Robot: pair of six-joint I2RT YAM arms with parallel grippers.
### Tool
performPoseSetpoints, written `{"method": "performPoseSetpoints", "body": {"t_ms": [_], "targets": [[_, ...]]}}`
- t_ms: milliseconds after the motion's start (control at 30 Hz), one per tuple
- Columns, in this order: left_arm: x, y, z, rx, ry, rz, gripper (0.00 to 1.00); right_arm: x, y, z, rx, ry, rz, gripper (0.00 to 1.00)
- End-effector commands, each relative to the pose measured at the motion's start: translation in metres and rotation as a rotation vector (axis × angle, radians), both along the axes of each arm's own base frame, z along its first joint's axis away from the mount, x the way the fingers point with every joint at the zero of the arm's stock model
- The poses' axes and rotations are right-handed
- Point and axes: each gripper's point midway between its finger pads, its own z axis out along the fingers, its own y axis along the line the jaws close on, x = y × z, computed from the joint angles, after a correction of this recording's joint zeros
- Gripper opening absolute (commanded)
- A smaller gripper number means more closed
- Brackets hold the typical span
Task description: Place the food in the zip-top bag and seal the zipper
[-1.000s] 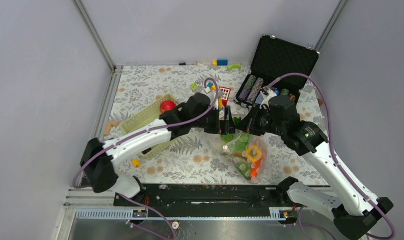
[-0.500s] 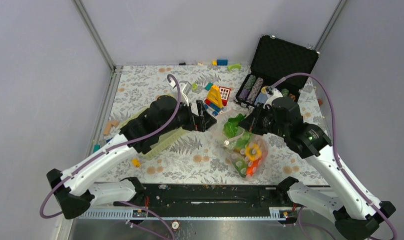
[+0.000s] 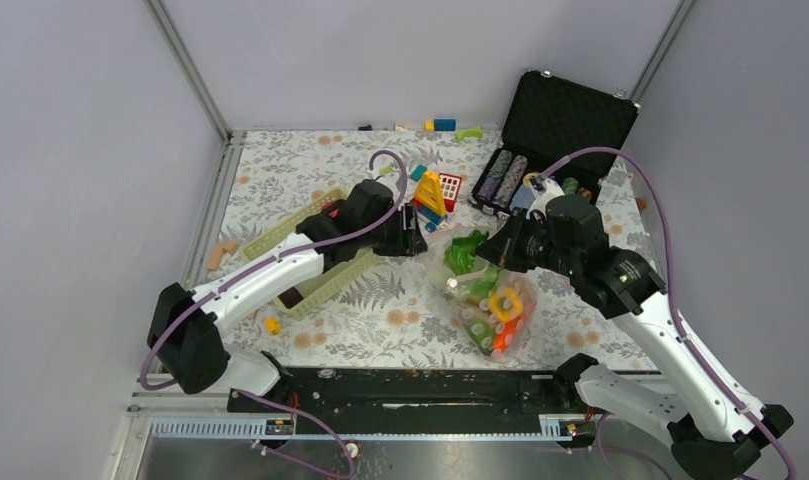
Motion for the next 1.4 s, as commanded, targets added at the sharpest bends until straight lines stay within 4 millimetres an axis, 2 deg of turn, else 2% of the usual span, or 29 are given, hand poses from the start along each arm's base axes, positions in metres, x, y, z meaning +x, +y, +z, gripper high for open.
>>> {"method": "performPoseSetpoints", "body": {"t_ms": [0,33,67,133,233,433,533,600,733,800,900,1000,1133,1367], "targets": [[0.005,-0.026,0.012,-0.084,-0.005,-0.086,0.36,0.002,0.009,0.023,0.058,-0.081,0.045,0.00],[0.003,-0.032,0.015,-0.103,0.002,-0.114,0.13,0.002,0.010,0.020,0.053,-0.077,0.047,0.00],[0.003,-0.036,0.018,-0.114,0.001,-0.131,0.00,0.003,0.010,0.018,0.046,-0.073,0.050,0.00],[-0.002,-0.045,0.033,-0.166,-0.019,-0.193,0.00,0.004,0.012,0.015,0.036,-0.067,0.058,0.00],[-0.014,-0.051,0.069,-0.254,-0.091,-0.272,0.00,0.009,0.011,0.012,-0.002,-0.084,0.071,0.00],[-0.053,-0.050,0.157,-0.411,-0.318,-0.401,0.00,0.034,-0.008,0.000,-0.168,-0.111,-0.021,0.00],[-0.067,-0.047,0.189,-0.464,-0.404,-0.430,0.00,0.041,-0.016,0.009,-0.203,-0.125,-0.063,0.00],[-0.071,-0.045,0.205,-0.490,-0.443,-0.426,0.00,0.039,-0.010,0.019,-0.182,-0.137,-0.033,0.00],[-0.062,-0.037,0.227,-0.496,-0.512,-0.345,0.00,0.003,0.036,0.055,0.057,-0.199,0.260,0.00],[-0.058,-0.031,0.235,-0.491,-0.547,-0.308,0.00,-0.006,0.046,0.063,0.122,-0.199,0.316,0.00],[-0.042,-0.024,0.232,-0.459,-0.566,-0.211,0.00,0.010,0.032,0.040,0.024,-0.162,0.212,0.00],[-0.033,-0.035,0.209,-0.411,-0.499,-0.208,0.00,0.025,0.014,0.011,-0.091,-0.099,0.093,0.00],[-0.029,-0.054,0.176,-0.405,-0.422,-0.238,0.00,0.029,0.004,-0.012,-0.147,-0.054,0.037,0.00],[-0.031,-0.083,0.148,-0.489,-0.345,-0.306,0.00,0.030,-0.020,-0.043,-0.256,0.000,-0.059,0.00]]}}
